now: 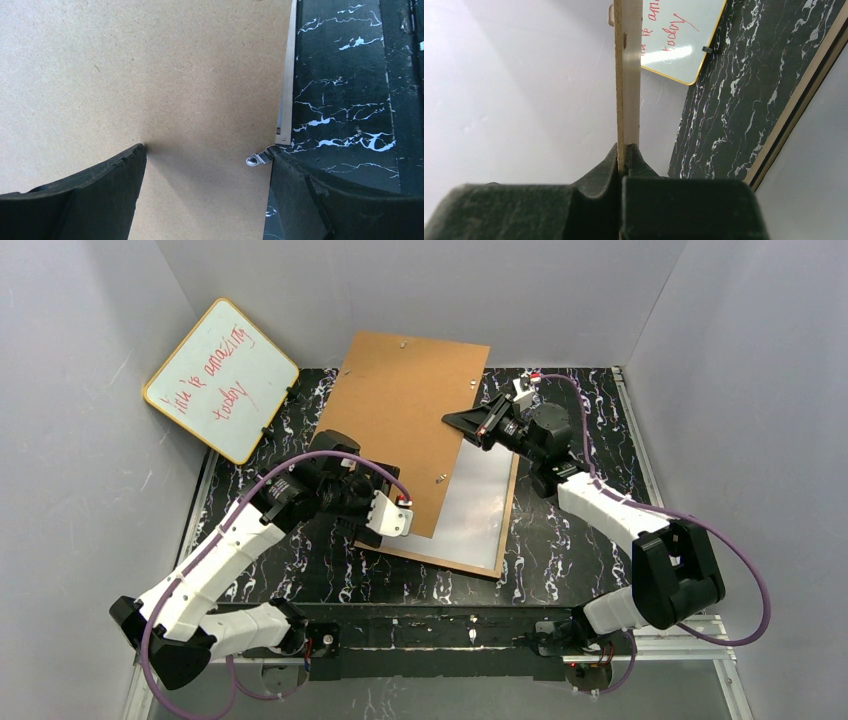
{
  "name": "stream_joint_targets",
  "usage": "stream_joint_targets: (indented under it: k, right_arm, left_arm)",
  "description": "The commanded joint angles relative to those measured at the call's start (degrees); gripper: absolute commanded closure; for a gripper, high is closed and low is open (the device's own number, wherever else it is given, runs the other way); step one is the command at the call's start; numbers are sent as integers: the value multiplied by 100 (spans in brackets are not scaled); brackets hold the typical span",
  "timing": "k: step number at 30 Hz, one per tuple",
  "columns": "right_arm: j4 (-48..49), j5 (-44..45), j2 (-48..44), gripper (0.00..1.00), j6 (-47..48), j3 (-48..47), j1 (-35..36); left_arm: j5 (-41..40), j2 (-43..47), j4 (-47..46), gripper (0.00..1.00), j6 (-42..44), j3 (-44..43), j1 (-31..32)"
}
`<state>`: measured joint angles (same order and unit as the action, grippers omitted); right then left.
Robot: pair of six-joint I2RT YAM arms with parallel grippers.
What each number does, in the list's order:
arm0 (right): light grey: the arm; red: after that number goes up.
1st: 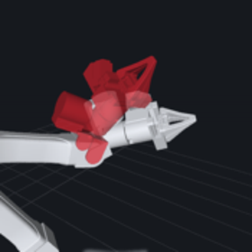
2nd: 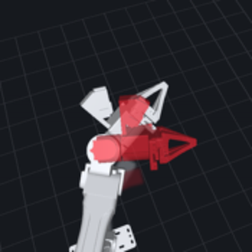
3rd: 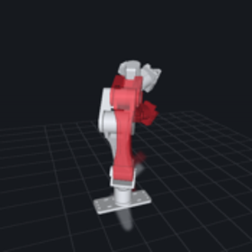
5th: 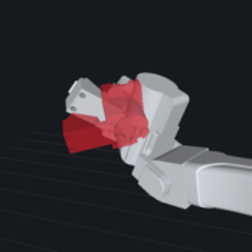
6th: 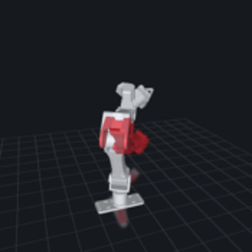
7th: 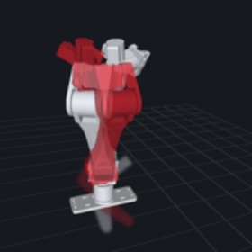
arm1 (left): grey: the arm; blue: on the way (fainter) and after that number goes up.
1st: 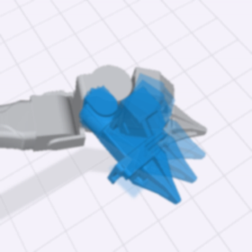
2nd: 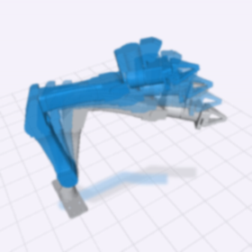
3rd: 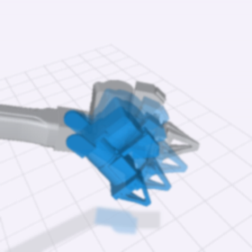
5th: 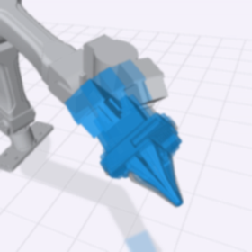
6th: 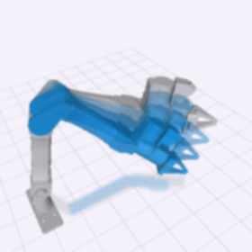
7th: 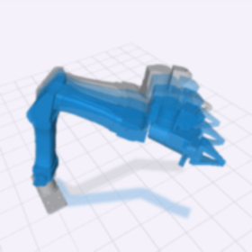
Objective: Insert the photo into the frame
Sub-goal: Adjust the photo frame item.
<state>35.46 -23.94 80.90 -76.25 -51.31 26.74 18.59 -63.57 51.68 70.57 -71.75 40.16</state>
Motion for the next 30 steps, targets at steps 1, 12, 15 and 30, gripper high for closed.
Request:
stream_joint_targets:
  k: [1,12,15,30]
  right_arm:
    - [787,59,-8,99,-54,-389,260]
    - [893,693,-185,99,22,-86,485]
    - [963,851,-300,99,10,36,486]
    - [1095,1376,-574,99,288,291,769]
  left_arm:
    - [222,-66,-208,14,-263,-282,89]
    - [119,-109,-497,15,-894,-238,140]
    - [15,-3,-611,16,-1011,-82,138]
    - [-84,357,-902,20,-2310,230,141]
